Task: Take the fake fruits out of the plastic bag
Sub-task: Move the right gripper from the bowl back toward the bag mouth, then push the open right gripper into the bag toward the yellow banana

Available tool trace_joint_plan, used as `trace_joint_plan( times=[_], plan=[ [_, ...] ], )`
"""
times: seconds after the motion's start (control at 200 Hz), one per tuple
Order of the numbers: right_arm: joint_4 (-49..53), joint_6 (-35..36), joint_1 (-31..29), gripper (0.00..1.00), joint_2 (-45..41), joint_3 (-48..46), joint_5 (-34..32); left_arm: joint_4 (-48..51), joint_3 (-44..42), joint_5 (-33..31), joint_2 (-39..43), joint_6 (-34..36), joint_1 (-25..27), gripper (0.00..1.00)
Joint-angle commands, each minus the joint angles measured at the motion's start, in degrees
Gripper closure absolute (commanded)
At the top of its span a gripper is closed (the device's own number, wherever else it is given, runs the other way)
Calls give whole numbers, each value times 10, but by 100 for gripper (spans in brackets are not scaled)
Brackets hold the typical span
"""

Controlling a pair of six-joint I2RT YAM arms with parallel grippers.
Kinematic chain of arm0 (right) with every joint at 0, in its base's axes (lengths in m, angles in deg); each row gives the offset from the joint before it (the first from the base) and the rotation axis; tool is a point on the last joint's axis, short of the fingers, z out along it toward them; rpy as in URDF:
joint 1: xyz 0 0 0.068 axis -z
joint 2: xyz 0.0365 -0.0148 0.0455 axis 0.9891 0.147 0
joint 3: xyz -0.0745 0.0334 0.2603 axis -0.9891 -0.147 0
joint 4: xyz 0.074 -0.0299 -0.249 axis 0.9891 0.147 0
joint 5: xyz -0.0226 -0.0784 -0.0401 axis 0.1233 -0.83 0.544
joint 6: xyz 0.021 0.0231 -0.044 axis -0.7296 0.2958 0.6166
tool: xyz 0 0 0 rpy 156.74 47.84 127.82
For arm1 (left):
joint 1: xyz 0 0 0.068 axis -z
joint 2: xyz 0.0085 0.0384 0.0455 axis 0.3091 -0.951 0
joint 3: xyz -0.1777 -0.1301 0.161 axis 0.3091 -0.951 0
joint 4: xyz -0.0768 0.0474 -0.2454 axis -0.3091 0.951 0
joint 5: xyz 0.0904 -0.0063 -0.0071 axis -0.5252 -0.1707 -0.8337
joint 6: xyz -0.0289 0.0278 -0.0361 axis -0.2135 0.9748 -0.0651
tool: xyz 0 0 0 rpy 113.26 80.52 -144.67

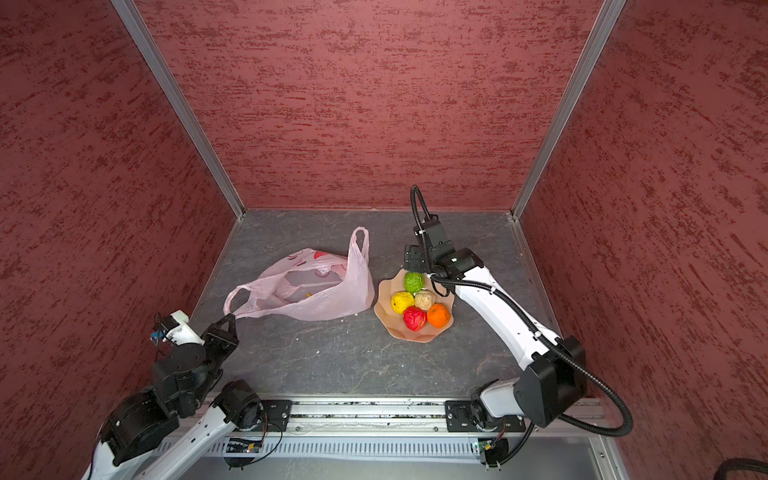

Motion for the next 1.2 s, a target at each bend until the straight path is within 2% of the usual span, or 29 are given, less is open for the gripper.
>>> trace_joint_plan(
  times=[0.0, 0.175, 0.311, 0.506, 0.581, 0.686, 0.807, 1.047, 1.192],
  plan=[
    [51, 5, -31, 21, 1, 52, -29, 51, 18, -39, 3, -8, -7, 100],
    [64, 15, -94, 23, 24, 163, -29, 10, 13, -16, -19, 10, -7, 100],
    [63, 34, -163, 27, 90, 274, -13, -17, -8, 11, -20, 8, -7, 100],
    [31, 34, -242, 40, 219, 400, 79, -22, -8, 33, -33, 8, -7, 100],
    [33, 25, -254, 45, 281, 440, 115, -23, -9, 38, -30, 8, -7, 100],
    [69, 13, -260, 56, 359, 481, 128, -18, -10, 42, -22, 8, -7, 100],
    [89, 11, -263, 62, 394, 473, 135, -9, -13, 49, -15, 4, -7, 100],
    [132, 29, -263, 65, 420, 408, 102, 13, -28, 80, -10, -18, -7, 100],
    [140, 22, -263, 65, 410, 342, 118, 14, -40, 108, -12, -22, -7, 100]
  ],
)
